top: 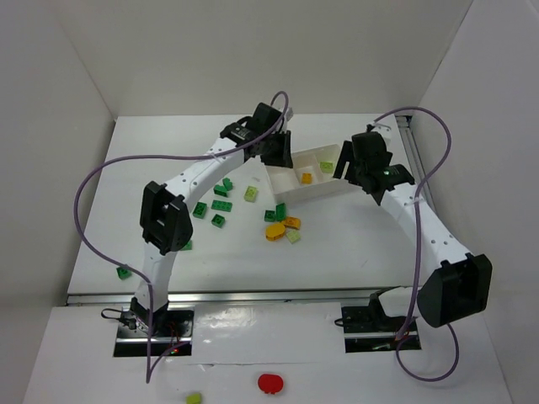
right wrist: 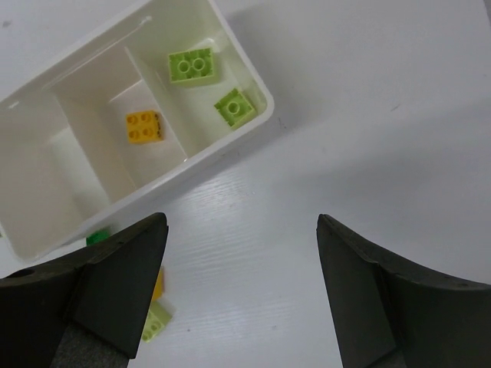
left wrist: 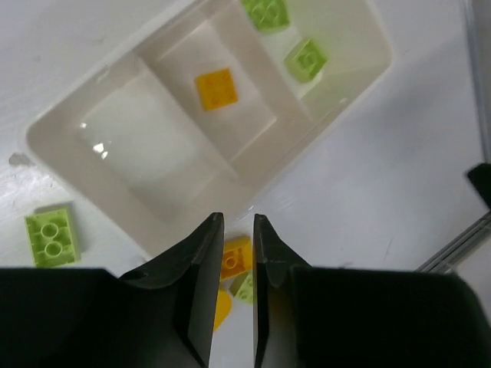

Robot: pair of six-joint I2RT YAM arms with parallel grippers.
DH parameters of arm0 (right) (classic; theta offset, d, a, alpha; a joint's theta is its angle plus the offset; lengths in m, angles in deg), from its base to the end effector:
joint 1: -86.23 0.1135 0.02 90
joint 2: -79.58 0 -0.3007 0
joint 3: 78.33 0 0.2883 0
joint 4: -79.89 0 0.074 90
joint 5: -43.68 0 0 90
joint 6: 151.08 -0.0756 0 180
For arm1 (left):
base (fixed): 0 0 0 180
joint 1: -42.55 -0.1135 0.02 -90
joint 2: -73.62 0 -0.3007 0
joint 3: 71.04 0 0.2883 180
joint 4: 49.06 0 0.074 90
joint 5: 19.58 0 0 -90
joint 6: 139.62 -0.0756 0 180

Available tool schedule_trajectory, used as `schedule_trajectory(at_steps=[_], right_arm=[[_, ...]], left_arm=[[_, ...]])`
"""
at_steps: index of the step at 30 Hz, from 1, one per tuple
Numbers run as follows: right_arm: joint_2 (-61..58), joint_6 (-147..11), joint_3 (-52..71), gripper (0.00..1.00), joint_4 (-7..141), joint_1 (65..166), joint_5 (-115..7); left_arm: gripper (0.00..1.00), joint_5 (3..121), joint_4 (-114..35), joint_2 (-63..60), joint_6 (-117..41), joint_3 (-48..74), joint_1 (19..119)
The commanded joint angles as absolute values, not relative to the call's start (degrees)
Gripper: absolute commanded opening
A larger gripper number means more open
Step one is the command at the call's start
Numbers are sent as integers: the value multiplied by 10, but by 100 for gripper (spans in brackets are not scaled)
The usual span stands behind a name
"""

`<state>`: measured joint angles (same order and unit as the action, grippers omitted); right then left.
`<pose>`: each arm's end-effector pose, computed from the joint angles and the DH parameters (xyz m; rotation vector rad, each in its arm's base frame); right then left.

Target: Sort the legos into containers by color

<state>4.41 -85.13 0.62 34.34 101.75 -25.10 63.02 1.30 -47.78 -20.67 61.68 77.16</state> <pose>0.3334 0.0642 0.3269 0.3529 2.2134 -0.0553 0.4678 -0.3346 0.3329 0.1885 2.3449 -0.7194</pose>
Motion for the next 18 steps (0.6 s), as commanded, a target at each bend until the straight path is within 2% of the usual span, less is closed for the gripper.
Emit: schedule_trajectory(at_steps=[1, 4, 5, 8, 9, 14, 16, 18], right_arm=[[64, -809, 0, 86, 356, 1038, -307], [51, -817, -6, 86, 370, 1061, -312], [42, -823, -6, 86, 370, 1061, -317], [21, -834, 7, 86, 364, 1066, -317], [21, -834, 7, 86, 364, 1066, -317], [15, -828, 14, 86, 370, 1071, -312], [9, -828, 19, 86, 370, 1071, -312], [4, -828, 19, 86, 370, 1071, -312]], left_arm=[[33, 649, 23, -432, -189, 577, 757], [38, 668, 10, -401, -216, 540, 751], [45, 681, 10, -390, -231, 519, 751], [54, 764, 36, -378, -272, 471, 751], [62, 782, 42, -361, -272, 452, 751], [84, 790, -20, -280, -272, 295, 745], [93, 782, -38, -265, -272, 268, 745], [93, 782, -43, -271, -278, 254, 745]])
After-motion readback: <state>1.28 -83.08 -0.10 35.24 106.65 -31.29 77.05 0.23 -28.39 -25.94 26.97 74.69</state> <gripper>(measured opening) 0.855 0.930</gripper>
